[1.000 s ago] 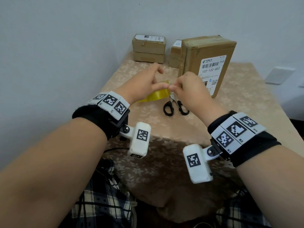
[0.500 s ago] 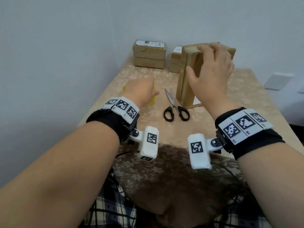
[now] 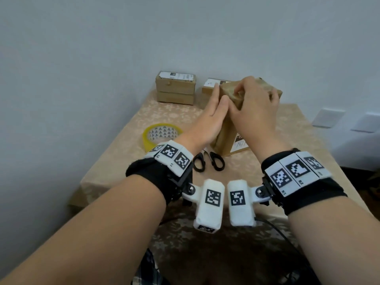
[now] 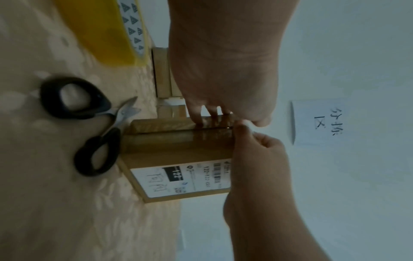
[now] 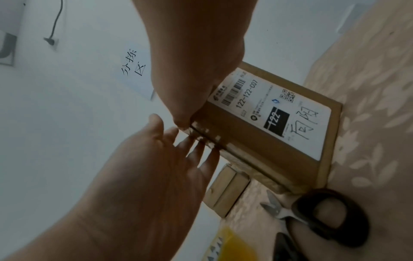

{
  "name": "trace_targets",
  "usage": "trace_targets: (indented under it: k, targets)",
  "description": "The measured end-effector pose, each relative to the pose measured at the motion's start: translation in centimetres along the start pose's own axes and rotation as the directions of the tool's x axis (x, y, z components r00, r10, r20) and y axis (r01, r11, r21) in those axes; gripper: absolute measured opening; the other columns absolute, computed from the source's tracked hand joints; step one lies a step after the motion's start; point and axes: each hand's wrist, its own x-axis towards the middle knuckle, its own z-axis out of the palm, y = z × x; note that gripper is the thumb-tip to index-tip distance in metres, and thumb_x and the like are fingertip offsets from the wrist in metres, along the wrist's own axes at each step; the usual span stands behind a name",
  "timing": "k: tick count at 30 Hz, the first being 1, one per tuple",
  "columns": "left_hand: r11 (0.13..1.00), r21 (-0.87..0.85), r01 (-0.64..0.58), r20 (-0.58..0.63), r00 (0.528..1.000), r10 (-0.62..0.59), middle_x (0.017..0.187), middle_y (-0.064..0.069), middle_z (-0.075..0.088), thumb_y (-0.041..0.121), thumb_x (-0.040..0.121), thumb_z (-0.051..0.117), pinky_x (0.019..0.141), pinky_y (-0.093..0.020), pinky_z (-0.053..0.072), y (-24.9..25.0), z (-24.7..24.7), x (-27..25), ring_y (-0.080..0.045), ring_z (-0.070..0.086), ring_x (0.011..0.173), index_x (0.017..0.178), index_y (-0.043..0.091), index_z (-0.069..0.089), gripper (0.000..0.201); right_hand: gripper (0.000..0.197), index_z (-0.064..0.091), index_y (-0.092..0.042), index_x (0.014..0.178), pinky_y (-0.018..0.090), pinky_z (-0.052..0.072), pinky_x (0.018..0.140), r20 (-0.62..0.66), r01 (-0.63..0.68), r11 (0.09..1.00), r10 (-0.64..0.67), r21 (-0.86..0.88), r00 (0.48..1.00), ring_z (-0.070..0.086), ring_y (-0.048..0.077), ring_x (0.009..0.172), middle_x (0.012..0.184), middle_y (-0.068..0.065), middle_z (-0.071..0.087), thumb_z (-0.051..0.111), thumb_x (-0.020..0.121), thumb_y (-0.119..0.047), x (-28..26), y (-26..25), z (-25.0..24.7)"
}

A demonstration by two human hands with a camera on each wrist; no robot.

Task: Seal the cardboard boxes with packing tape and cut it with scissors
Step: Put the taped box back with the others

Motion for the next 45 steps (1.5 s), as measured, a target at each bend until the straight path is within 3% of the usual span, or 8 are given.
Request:
trace_targets:
  k: [10, 13, 15, 22, 27, 33, 39, 45]
  targets:
    - [0.979, 0.154, 0.137, -0.001, 0.990, -0.138, 0.158, 0.003, -0.016, 0.053, 0.097, 0.019, 0.112, -0.021, -0.002, -3.4, 1.9, 1.4, -0.009, -0.009, 0.145, 0.149, 0.017, -0.017, 0.073, 0.053, 0.048, -0.032, 0.136, 0.040, 0.010, 0.113, 0.229, 0.183, 0.981, -0.164, -0.066, 0.960, 0.035, 0.016, 0.135, 0.145, -0.007, 0.044, 0.040, 0.089, -0.055, 1.3, 2.3, -0.1]
    - [0.970, 0.173, 0.168, 0.051, 0.983, -0.179, 0.157, 0.004, 0.006, 0.046, 0.094, 0.045, 0.101, -0.001, 0.008, -5.3, 2.2, 1.8, -0.005, 0.010, 0.140, 0.148, 0.014, -0.018, 0.089, 0.054, 0.050, -0.034, 0.135, 0.030, 0.008, 0.108, 0.242, 0.214, 0.977, -0.212, 0.020, 0.947, 0.036, 0.013, 0.134, 0.144, -0.011, 0.045, 0.042, 0.086, -0.057, 1.7, 3.8, -0.9]
    - [0.982, 0.137, 0.131, 0.040, 0.990, -0.138, 0.147, 0.000, 0.034, 0.032, 0.085, 0.068, 0.107, -0.016, 0.030, -6.3, 2.2, 2.5, -0.010, 0.034, 0.133, 0.149, 0.015, 0.003, 0.093, 0.048, 0.053, -0.034, 0.132, 0.028, 0.006, 0.106, 0.209, 0.200, 0.977, -0.211, 0.074, 0.955, 0.036, 0.013, 0.134, 0.142, -0.010, 0.047, 0.044, 0.089, -0.053, 1.6, 4.6, -1.3]
    - [0.995, 0.075, 0.066, -0.070, 0.996, -0.061, 0.114, 0.007, 0.056, 0.038, 0.077, 0.075, 0.084, -0.022, 0.053, -4.1, 2.7, 4.3, -0.003, 0.057, 0.101, 0.133, 0.014, 0.037, 0.071, 0.050, 0.047, -0.029, 0.135, 0.048, 0.013, 0.116, 0.006, -0.214, 0.965, 0.216, 0.153, 0.976, 0.022, 0.023, 0.143, 0.151, 0.004, 0.034, 0.049, 0.091, -0.052, 1.4, 7.3, -3.4]
    - [0.956, -0.247, 0.159, -0.219, 0.952, -0.215, 0.116, -0.006, 0.059, 0.045, 0.080, 0.069, 0.071, -0.038, 0.059, -2.0, 4.1, 5.0, -0.017, 0.065, 0.094, 0.120, 0.012, 0.038, 0.060, 0.087, 0.003, -0.020, 0.153, 0.036, 0.040, 0.101, 0.346, -0.581, 0.677, 0.467, 0.452, 0.814, 0.046, 0.019, 0.124, 0.133, -0.002, 0.047, 0.061, 0.091, -0.037, -1.5, 8.4, -3.1]
    - [0.931, -0.262, 0.255, 0.019, 0.966, -0.259, 0.124, 0.007, 0.061, 0.061, 0.087, 0.050, 0.087, -0.025, 0.051, -0.9, 6.8, 4.7, -0.009, 0.062, 0.106, 0.136, 0.020, 0.037, 0.066, 0.077, 0.039, -0.027, 0.138, 0.043, 0.054, 0.085, 0.608, -0.711, 0.129, 0.428, 0.692, 0.669, 0.066, 0.022, 0.104, 0.120, 0.003, 0.065, 0.074, 0.073, -0.049, -2.0, 8.1, -2.7]
    - [0.949, -0.264, 0.175, -0.253, 0.936, -0.243, 0.137, 0.003, 0.047, 0.063, 0.071, 0.066, 0.104, -0.044, 0.041, -1.7, 5.8, 6.1, -0.021, 0.050, 0.123, 0.146, 0.031, 0.011, 0.099, 0.041, 0.048, -0.034, 0.128, 0.043, 0.059, 0.077, 0.497, -0.619, 0.057, 0.542, 0.783, 0.678, 0.068, 0.015, 0.099, 0.113, -0.007, 0.067, 0.062, 0.090, -0.037, -1.3, 9.6, -3.5]
    - [0.967, 0.009, 0.254, -0.143, 0.958, -0.251, 0.132, -0.004, 0.048, 0.040, 0.092, 0.055, 0.102, -0.040, 0.044, -3.6, 2.9, 10.4, -0.020, 0.053, 0.115, 0.139, 0.024, 0.037, 0.053, 0.041, 0.053, -0.029, 0.128, 0.043, 0.060, 0.070, 0.390, -0.618, 0.051, 0.734, 0.784, 0.556, 0.061, 0.017, 0.098, 0.113, -0.003, 0.062, 0.066, 0.089, -0.030, 1.7, 13.8, -1.9]
